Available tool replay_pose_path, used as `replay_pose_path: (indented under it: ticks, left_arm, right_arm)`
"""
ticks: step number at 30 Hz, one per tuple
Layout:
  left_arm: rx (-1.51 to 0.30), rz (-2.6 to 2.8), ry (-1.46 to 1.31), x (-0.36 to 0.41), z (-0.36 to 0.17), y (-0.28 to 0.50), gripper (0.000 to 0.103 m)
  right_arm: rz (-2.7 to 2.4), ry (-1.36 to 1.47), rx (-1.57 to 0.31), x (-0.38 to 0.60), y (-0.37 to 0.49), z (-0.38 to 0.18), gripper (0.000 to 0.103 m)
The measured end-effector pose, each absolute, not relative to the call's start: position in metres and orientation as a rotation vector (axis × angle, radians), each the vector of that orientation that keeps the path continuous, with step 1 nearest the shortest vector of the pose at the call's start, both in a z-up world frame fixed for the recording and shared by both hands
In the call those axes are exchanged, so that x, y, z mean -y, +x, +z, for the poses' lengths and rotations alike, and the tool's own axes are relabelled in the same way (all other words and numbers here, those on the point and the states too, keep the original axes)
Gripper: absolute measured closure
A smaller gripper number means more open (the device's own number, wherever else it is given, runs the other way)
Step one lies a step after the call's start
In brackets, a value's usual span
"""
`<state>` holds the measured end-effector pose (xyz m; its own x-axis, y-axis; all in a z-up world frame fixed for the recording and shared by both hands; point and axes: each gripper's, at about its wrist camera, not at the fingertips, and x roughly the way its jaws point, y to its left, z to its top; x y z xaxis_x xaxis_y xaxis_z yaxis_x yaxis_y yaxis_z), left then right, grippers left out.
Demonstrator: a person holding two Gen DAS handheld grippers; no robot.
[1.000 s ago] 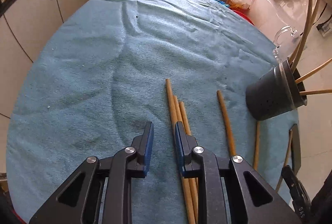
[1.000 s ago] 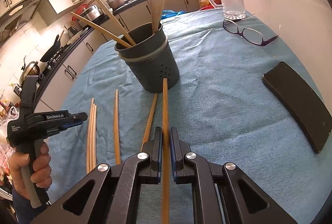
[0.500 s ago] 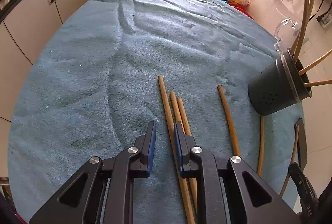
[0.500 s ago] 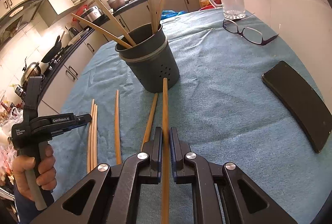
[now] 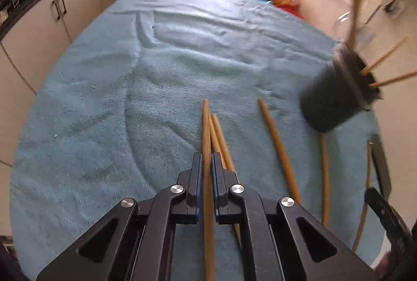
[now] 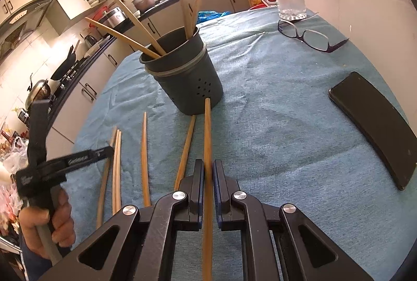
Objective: Organize utensils
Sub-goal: 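Lift both held chopsticks upright and carry them over the black cup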
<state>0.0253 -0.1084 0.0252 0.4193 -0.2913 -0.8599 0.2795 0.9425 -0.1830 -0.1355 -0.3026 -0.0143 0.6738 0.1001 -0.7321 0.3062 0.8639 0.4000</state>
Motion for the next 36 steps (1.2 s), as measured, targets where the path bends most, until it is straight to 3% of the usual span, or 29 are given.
replay_pose_path:
  ticks: [19,36]
  left_arm:
    - [-0.764,-0.508,-0.121,0.073,0.139,-0.054,0.097]
    - [-0.708,-0.551,-0.130,0.074,0.162,-0.073,0.097]
  right_arm:
    - [-0.022,0.487,-0.549,0.282,-0.174,0.056,0.095]
    - [-0.011,0.487,-0.466,0.281,-0.188,0.076,0.095]
